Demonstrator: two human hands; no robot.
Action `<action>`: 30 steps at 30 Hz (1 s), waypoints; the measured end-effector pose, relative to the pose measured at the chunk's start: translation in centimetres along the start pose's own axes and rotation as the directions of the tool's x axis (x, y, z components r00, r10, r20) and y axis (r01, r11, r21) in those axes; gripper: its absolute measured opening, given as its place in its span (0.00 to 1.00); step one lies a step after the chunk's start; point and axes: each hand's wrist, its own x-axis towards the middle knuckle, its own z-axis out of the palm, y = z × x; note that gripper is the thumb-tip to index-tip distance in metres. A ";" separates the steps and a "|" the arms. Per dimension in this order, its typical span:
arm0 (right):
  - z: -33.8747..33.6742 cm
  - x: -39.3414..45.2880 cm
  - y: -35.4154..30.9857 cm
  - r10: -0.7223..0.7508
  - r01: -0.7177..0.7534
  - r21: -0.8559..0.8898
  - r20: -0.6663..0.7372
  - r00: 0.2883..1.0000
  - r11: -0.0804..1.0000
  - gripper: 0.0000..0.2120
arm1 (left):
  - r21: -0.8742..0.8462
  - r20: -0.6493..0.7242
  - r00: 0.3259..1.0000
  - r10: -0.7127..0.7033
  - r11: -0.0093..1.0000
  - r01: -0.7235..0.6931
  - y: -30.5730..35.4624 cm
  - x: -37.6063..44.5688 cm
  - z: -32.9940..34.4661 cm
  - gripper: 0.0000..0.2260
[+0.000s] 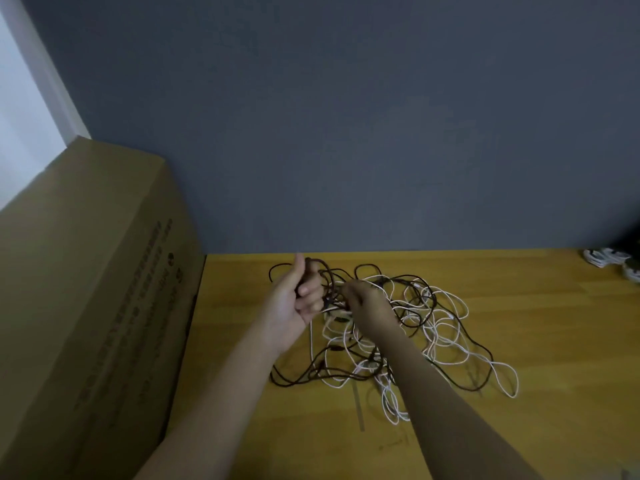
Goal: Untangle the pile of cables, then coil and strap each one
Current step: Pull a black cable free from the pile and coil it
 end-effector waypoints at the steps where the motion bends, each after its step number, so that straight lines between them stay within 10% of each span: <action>1: 1.1 -1.3 0.6 -0.034 0.033 0.010 0.091 0.995 0.999 0.09 | -0.015 -0.020 0.999 0.038 0.999 -0.038 0.2 0.1 -0.1 0.14; 5: 3.4 -6.6 0.9 -0.156 0.125 0.141 0.231 0.960 0.982 0.12 | 0.460 -0.174 0.969 0.178 0.884 -0.080 -0.9 1.3 -0.9 0.10; 8: 3.0 -8.2 0.1 -0.205 0.154 0.228 0.223 0.953 0.962 0.12 | 0.960 -0.036 0.968 0.250 0.277 -0.036 -3.1 1.5 -2.3 0.08; 11: 1.8 -8.4 0.3 -0.232 0.199 0.213 0.141 0.962 0.957 0.08 | 0.964 0.085 0.996 -0.040 -0.251 -0.092 -4.8 1.1 -3.4 0.08; 15: 0.3 -8.1 2.6 -0.108 0.097 0.094 0.128 0.986 0.991 0.10 | 0.937 -0.052 0.958 -0.281 -0.344 -0.050 -5.2 0.5 -3.6 0.19; 18: 0.8 -8.2 4.2 -0.238 0.308 -0.198 0.313 0.920 0.931 0.15 | 0.888 -0.136 0.850 -0.509 -0.444 -0.124 -4.2 -0.2 -3.2 0.21; 22: 2.5 -8.3 4.8 -0.262 0.357 -0.232 0.359 0.896 0.905 0.17 | 0.959 -0.073 0.801 -0.594 -0.263 -0.108 -2.6 -0.8 -2.7 0.14; 30: -0.1 -5.1 3.4 -0.218 0.209 -0.068 -0.176 0.960 0.976 0.04 | 0.847 0.102 0.968 -0.227 0.531 0.036 1.1 -1.5 -1.6 0.13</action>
